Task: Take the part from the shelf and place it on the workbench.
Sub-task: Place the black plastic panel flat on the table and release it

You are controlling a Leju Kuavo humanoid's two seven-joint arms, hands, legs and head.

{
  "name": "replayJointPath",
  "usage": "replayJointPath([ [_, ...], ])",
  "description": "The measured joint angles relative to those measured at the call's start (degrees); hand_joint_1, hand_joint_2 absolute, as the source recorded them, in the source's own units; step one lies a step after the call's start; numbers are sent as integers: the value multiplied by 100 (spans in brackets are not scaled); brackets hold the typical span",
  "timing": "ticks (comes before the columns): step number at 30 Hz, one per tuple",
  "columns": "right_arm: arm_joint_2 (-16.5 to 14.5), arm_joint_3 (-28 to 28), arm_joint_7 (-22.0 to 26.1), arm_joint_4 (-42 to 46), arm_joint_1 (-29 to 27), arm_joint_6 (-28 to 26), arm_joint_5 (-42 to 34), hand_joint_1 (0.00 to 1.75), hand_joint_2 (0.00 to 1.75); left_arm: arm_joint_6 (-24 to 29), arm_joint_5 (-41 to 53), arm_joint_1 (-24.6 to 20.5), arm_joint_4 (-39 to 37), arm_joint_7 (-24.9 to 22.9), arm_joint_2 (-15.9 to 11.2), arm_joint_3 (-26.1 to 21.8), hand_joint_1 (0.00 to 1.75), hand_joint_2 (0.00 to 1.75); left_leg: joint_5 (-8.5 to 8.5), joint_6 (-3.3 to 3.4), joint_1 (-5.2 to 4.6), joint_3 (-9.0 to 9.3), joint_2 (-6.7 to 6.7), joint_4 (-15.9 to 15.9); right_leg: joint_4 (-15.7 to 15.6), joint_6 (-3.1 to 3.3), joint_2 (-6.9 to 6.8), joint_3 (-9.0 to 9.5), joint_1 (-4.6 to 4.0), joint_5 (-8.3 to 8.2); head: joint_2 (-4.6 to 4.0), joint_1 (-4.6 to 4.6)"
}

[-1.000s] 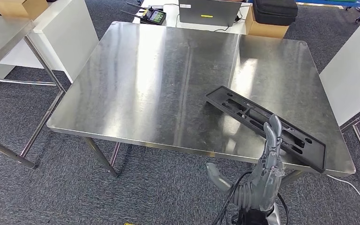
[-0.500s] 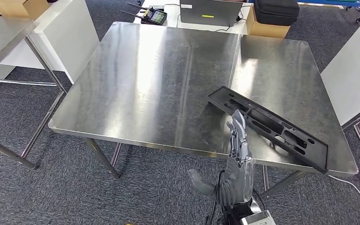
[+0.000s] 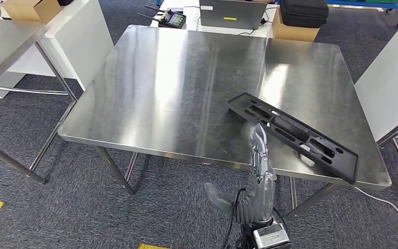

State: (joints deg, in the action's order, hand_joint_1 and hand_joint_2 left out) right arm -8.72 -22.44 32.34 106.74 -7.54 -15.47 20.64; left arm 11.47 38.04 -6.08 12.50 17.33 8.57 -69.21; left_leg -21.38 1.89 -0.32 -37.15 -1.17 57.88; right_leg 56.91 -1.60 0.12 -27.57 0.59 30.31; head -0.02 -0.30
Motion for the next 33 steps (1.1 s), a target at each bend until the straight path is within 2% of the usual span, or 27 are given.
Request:
replayJointPath([
  [2, -27, 14, 12, -24, -18, 0, 18, 0, 175, -1, -27, 11, 11, 22, 16, -29, 0, 0, -48, -77, 34, -50, -2, 45, -33, 116, -19, -60, 42, -65, 0, 4],
  [4, -47, 18, 20, -34, -27, 0, 27, 0, 175, -2, -37, 17, 22, 35, 21, -50, 0, 0, -183, -112, 57, -106, 9, 124, -49, 189, -37, -102, 78, -125, 0, 1],
  [8, -52, 20, 20, -37, -32, 0, 28, 0, 175, -2, -40, 18, 22, 38, 25, -56, 0, 0, -263, -120, 57, -123, 19, 170, -49, 206, -38, -118, 75, -137, 0, -6],
  [9, -58, 25, 22, -40, -44, 0, 28, 0, 175, -3, -43, 18, 22, 39, 29, -65, 0, 0, -443, -141, 68, -173, 32, 354, -49, 222, -46, -142, 71, -159, 0, -18],
  [10, -64, 32, 25, -47, -61, 1, 30, 0, 175, -5, -46, 18, 23, 42, 33, -77, 0, 0, -693, -175, 83, -253, 46, 670, -46, 237, -59, -183, 64, -193, 0, -31],
  [11, -70, 45, 28, -63, -88, 1, 33, 0, 175, -11, -49, 18, 24, 45, 38, -92, 0, 0, -888, -220, 110, -250, 64, 983, -40, 241, -78, -249, 55, -258, 0, -44],
  [12, -75, 64, 30, -78, -123, 2, 52, 0, 175, -18, -44, 15, 27, 45, 42, -104, 0, 0, -1026, -255, 143, 18, 82, 908, -28, 218, -98, -336, 45, -341, 0, -55],
  [13, -78, 83, 25, -90, -148, 3, 76, 0, 175, -27, -35, 13, 30, 41, 43, -109, 0, 0, -983, -252, 153, 328, 83, 672, -17, 173, -112, -404, 33, -414, 0, -50],
  [14, -81, 101, 16, -97, -169, 4, 104, 0, 175, -37, -23, 14, 33, 34, 44, -111, 0, 0, -871, -228, 156, 659, 82, 298, -6, 117, -122, -455, 25, -480, 0, -44],
  [15, -86, 115, 3, -96, -182, 4, 132, 0, 175, -46, -10, 15, 36, 24, 45, -110, 0, 0, -807, -185, 140, 906, 77, -73, -1, 63, -126, -482, 22, -523, 0, -42],
  [17, -98, 133, -22, -95, -201, 4, 158, 0, 175, -58, 5, 21, 40, 13, 46, -109, 0, 0, -743, -82, 117, 862, 76, -99, -4, -23, -125, -502, 15, -576, 0, -37],
  [18, -104, 143, -31, -95, -214, 4, 165, 0, 175, -62, 13, 18, 43, 11, 50, -109, 0, 0, -695, -26, 116, 834, 86, -121, 38, -46, -115, -543, 15, -539, 1, -38],
  [19, -108, 153, -36, -95, -223, 4, 170, 0, 175, -63, 21, 14, 47, 10, 53, -108, 0, 0, -635, 37, 120, 791, 99, -143, 155, -42, -102, -609, 13, -422, 1, -29],
  [21, -111, 179, -46, -95, -240, 7, 181, 0, 175, -64, 35, 9, 58, 9, 59, -108, 0, 0, -510, 122, 108, 658, 119, -161, 741, 29, -74, -835, 16, 47, 1, -11],
  [22, -111, 194, -57, -95, -249, 10, 189, 0, 175, -68, 40, 10, 64, 7, 59, -108, 0, 0, -452, 143, 98, 576, 122, -157, 1120, 53, -66, -941, 16, 278, 0, -1],
  [23, -111, 210, -73, -95, -262, 17, 201, 0, 175, -76, 45, 12, 68, 4, 59, -108, 0, 0, -391, 148, 88, 493, 123, -153, 1437, 48, -61, -1002, 17, 427, 0, 2],
  [24, -111, 225, -95, -95, -276, 36, 222, 0, 175, -90, 49, 14, 70, 0, 59, -108, 0, 0, -333, 145, 82, 413, 124, -149, 1577, 12, -59, -973, 16, 453, 0, 3],
  [25, -111, 236, -126, -96, -286, 67, 255, 0, 175, -106, 52, 15, 70, -4, 60, -108, 0, 0, -275, 136, 78, 337, 124, -145, 1515, -42, -57, -841, 16, 387, 0, 4],
  [26, -111, 244, -166, -100, -292, 111, 303, 0, 175, -121, 53, 15, 70, -8, 61, -108, 0, 0, -220, 121, 76, 270, 119, -142, 1244, -93, -57, -608, 15, 267, 0, 3],
  [27, -114, 250, -220, -108, -292, 167, 361, 0, 175, -133, 51, 12, 70, -10, 63, -108, 0, 0, -167, 101, 75, 214, 114, -137, 840, -122, -55, -310, 15, 154, 0, 4],
  [28, -117, 254, -282, -125, -288, 225, 420, 0, 175, -139, 48, 10, 70, -12, 65, -108, 0, 0, -117, 73, 67, 165, 107, -128, 381, -117, -49, -1, 2, 98, 0, 6],
  [29, -120, 258, -336, -158, -288, 272, 471, 0, 175, -143, 44, 8, 70, -10, 67, -109, 0, 0, -66, 41, 60, 136, 102, -125, 43, -90, -42, 199, -17, 72, 0, 1],
  [30, -123, 263, -376, -203, -286, 304, 509, 0, 175, -145, 40, 6, 70, -8, 67, -109, 0, 0, -18, 9, 55, 119, 100, -123, -166, -54, -34, 304, -37, 75, 1, 2],
  [31, -126, 270, -400, -254, -286, 322, 533, 0, 175, -146, 38, 7, 70, -5, 68, -110, 0, 0, 30, -26, 49, 108, 99, -128, -249, -15, -28, 321, -61, 73, 1, 0],
  [33, -128, 281, -416, -341, -288, 329, 550, 0, 175, -146, 36, 15, 72, -2, 69, -114, 0, 0, 101, -81, 55, 92, 93, -140, -236, 59, -29, 242, -32, 13, 1, -3],
])
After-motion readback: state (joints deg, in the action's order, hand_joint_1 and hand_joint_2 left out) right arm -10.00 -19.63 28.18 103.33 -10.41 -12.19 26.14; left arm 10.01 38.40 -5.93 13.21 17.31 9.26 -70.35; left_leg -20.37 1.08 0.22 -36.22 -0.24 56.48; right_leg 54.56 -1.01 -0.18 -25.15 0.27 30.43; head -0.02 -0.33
